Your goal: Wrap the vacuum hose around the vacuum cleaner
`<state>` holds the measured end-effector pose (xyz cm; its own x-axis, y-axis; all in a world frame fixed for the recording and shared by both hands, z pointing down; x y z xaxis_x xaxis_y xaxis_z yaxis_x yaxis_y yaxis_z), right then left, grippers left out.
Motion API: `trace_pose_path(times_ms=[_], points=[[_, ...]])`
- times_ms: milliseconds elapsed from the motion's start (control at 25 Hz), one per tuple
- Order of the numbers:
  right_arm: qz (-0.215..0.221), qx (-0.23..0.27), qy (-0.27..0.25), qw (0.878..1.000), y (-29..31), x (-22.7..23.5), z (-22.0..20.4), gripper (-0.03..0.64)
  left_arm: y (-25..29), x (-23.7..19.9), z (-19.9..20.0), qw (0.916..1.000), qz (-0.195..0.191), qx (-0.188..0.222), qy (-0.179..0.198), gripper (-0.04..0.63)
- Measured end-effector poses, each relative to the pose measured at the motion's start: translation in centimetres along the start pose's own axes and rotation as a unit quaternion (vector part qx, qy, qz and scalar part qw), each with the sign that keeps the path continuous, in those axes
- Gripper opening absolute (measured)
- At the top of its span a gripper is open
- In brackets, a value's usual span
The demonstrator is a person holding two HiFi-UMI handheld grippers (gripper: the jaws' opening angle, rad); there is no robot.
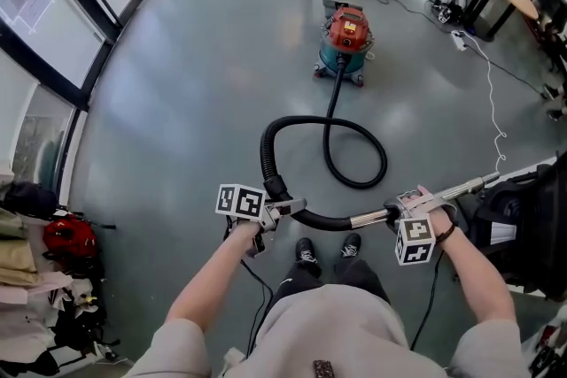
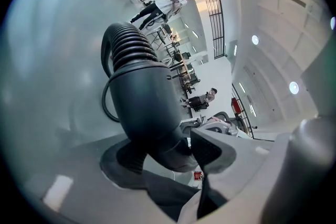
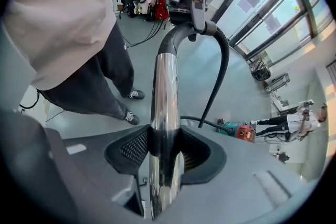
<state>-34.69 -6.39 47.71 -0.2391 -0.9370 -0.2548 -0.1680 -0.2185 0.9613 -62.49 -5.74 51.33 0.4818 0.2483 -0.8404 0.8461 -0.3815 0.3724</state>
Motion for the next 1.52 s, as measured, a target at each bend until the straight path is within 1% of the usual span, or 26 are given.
trace_pose_path(times_ms=[240,400,520,560,600,640,680,720,760,800,840,880,960,1000,1040,1120,1160,1200,1280,1360,1440,1480,1520], points=[[0.01,0.012,-0.008,1.0,-0.4,2.1,0.5,0.189,-1.1,-0.8,1.6,0.9985,0.016,0.051,-0.009,0.249],[0.01,0.015,-0.007,1.0,-0.6,3.2,1.2,0.189,-3.8,-2.4,2.3,0.9926,0.035,0.114,-0.024,0.242],[0.011,0.01,-0.008,1.0,-0.8,3.5,1.4,0.189,-5.2,-2.6,2.2,0.9901,0.046,0.132,-0.019,0.235],[0.012,0.007,-0.011,1.0,-0.9,3.5,1.5,0.189,-5.6,-2.5,2.2,0.9896,0.053,0.134,-0.008,0.235],[0.012,0.005,-0.013,1.0,-0.9,3.6,1.5,0.189,-6.0,-2.2,2.2,0.9889,0.064,0.134,0.011,0.235],[0.014,0.003,-0.017,1.0,-0.8,3.8,1.6,0.189,-6.3,-1.8,2.3,0.9875,0.081,0.129,0.041,0.235],[0.015,0.001,-0.02,1.0,-0.8,3.9,1.7,0.189,-6.6,-1.2,2.6,0.9844,0.102,0.118,0.082,0.235],[0.016,-0.001,-0.022,1.0,-0.8,4.1,1.8,0.189,-6.9,-0.4,3.0,0.9781,0.126,0.102,0.13,0.233],[0.017,-0.003,-0.024,1.0,-0.7,4.3,1.8,0.189,-7.1,0.5,3.4,0.9683,0.15,0.084,0.181,0.233],[0.018,-0.005,-0.026,0.999,-0.7,4.4,1.8,0.189,-7.2,1.5,3.9,0.956,0.168,0.067,0.231,0.232],[0.017,-0.007,-0.029,0.999,-0.6,4.6,1.8,0.189,-7.0,2.7,4.4,0.9428,0.177,0.052,0.277,0.23],[0.017,-0.009,-0.031,0.999,-0.6,4.6,1.7,0.189,-6.5,3.9,4.8,0.9293,0.177,0.038,0.322,0.229],[0.016,-0.011,-0.034,0.999,-0.5,4.9,1.5,0.189,-4.8,6.3,5.1,0.9018,0.152,0.001,0.404,0.229],[0.016,-0.011,-0.036,0.999,-0.5,5.1,1.4,0.189,-3.5,7.3,5.1,0.8867,0.135,-0.026,0.442,0.229],[0.015,-0.01,-0.036,0.999,-0.5,5.3,1.3,0.189,-2.1,8.2,5.0,0.8694,0.12,-0.057,0.476,0.229],[0.015,-0.01,-0.037,0.999,-0.6,5.7,1.0,0.189,1.0,9.5,4.4,0.8283,0.098,-0.124,0.537,0.229],[0.016,-0.01,-0.038,0.999,-0.7,5.7,0.8,0.19,2.5,10.1,3.9,0.8087,0.086,-0.156,0.561,0.23],[0.017,-0.01,-0.038,0.999,-0.7,5.8,0.5,0.189,4.0,10.6,3.4,0.7925,0.071,-0.186,0.576,0.23],[0.019,-0.01,-0.04,0.999,-0.8,6.2,0.1,0.189,6.6,11.4,2.7,0.7671,0.043,-0.236,0.595,0.23],[0.023,-0.01,-0.045,0.999,-0.9,6.6,-0.5,0.189,9.0,11.5,2.3,0.7431,0.034,-0.276,0.609,0.23],[0.027,-0.009,-0.051,0.998,-1.2,7.0,-1.3,0.189,11.6,11.2,2.1,0.7214,0.036,-0.304,0.621,0.232],[0.028,-0.008,-0.053,0.998,-1.4,7.1,-1.6,0.189,12.8,11.2,2.0,0.7141,0.032,-0.316,0.624,0.232],[0.028,-0.006,-0.056,0.998,-1.6,7.3,-1.9,0.189,13.9,11.4,1.8,0.7094,0.026,-0.326,0.624,0.232]])
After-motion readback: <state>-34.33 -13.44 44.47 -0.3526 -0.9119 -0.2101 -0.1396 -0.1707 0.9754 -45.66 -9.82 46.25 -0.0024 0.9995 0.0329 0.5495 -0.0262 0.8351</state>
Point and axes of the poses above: the fingertips, and each gripper's own axes: y forward along the fingers, x to its right, z out of its top, the point moved 6 cm from there along -y, backward along the fingers, and after that the axes turned 10 degrees about y, right-handed, at the moved point
